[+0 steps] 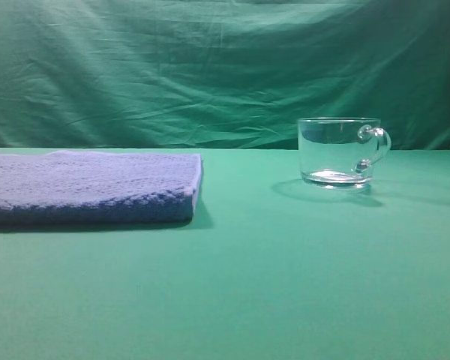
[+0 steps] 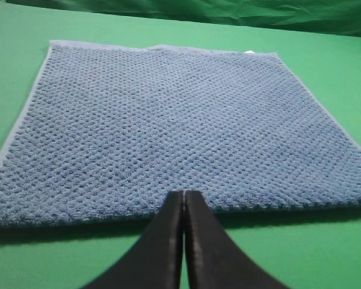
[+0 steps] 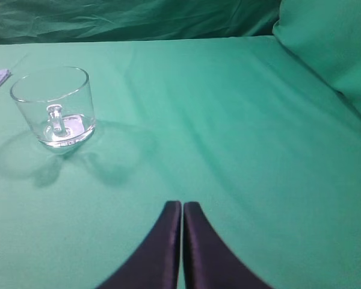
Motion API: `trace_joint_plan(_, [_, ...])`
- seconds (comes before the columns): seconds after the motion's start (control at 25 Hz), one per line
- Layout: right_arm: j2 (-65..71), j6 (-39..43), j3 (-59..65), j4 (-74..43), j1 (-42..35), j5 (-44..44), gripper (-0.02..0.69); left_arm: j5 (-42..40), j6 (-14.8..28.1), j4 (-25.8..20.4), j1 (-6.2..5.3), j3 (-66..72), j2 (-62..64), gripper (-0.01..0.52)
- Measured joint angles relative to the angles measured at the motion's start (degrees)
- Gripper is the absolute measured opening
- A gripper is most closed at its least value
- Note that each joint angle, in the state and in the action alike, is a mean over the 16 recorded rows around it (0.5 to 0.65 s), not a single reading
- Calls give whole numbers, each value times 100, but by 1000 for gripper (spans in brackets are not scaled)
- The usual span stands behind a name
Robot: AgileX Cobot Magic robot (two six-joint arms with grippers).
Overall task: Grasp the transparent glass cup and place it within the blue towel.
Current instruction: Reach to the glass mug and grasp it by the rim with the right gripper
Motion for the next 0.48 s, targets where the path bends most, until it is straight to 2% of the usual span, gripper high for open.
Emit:
trace_joint_plan(0.32, [0,0,1,-7,0,-56,0,0,0,0,0,0,0,0])
trace_joint_plan(0.48, [0,42,2,-13,0,-419,0,0,0,0,0,0,0,0])
